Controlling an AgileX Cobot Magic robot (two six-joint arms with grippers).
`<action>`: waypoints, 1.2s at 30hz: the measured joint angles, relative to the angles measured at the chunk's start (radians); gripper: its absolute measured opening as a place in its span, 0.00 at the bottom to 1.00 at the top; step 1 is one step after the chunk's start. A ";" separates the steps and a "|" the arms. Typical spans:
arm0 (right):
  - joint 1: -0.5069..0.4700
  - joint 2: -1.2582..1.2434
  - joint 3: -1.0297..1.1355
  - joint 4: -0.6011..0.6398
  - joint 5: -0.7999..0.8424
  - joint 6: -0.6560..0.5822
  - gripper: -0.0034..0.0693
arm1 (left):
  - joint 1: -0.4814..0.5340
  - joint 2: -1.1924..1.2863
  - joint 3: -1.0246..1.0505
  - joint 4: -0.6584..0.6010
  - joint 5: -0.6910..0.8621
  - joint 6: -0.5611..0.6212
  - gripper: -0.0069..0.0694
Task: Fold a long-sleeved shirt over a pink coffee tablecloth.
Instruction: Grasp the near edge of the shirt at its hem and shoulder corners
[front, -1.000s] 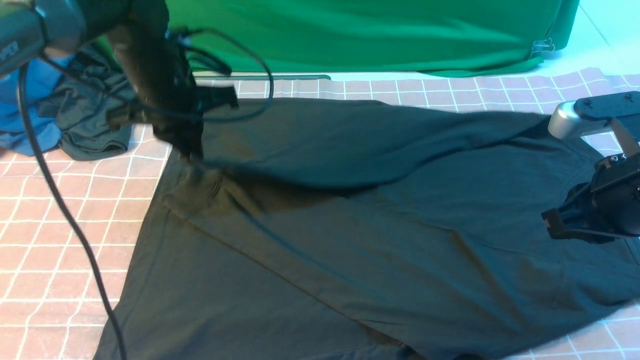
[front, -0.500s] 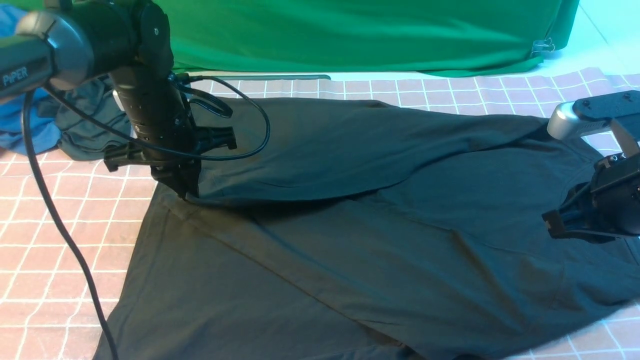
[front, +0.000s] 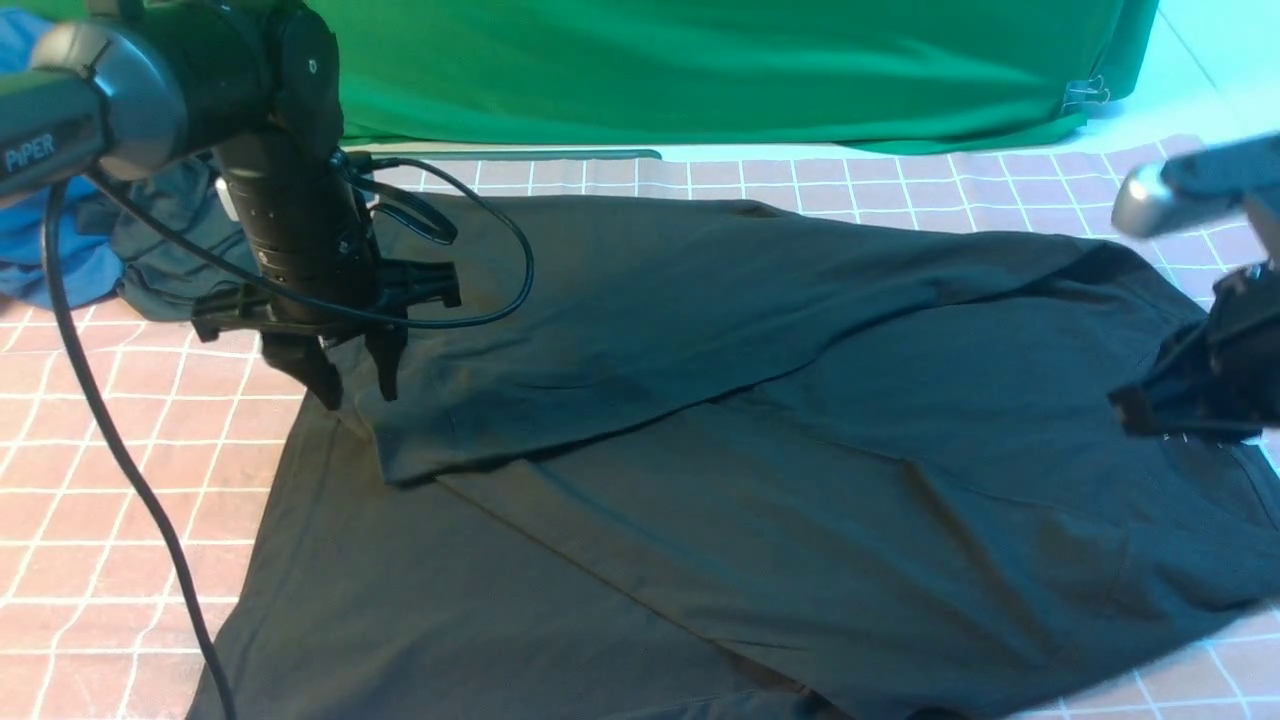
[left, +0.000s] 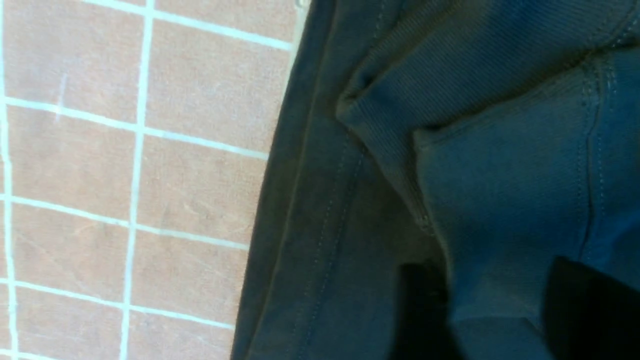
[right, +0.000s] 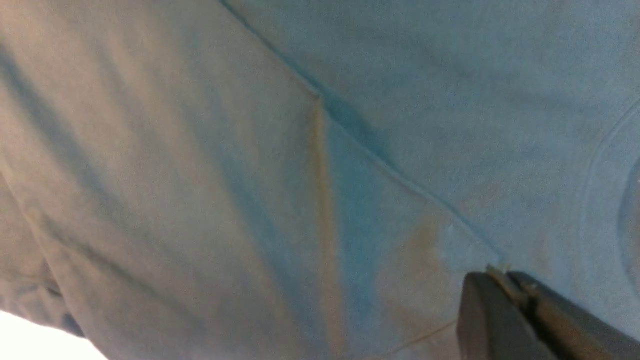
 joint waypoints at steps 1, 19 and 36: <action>0.000 0.000 -0.010 -0.004 0.007 0.000 0.13 | 0.000 -0.007 0.009 0.002 -0.003 -0.006 0.63; 0.000 0.000 -0.023 -0.062 0.053 0.034 0.14 | 0.000 -0.422 0.743 0.030 -0.166 -0.106 0.62; 0.000 0.000 -0.023 -0.062 0.062 0.056 0.14 | 0.000 -0.422 0.857 0.126 -0.211 -0.159 0.66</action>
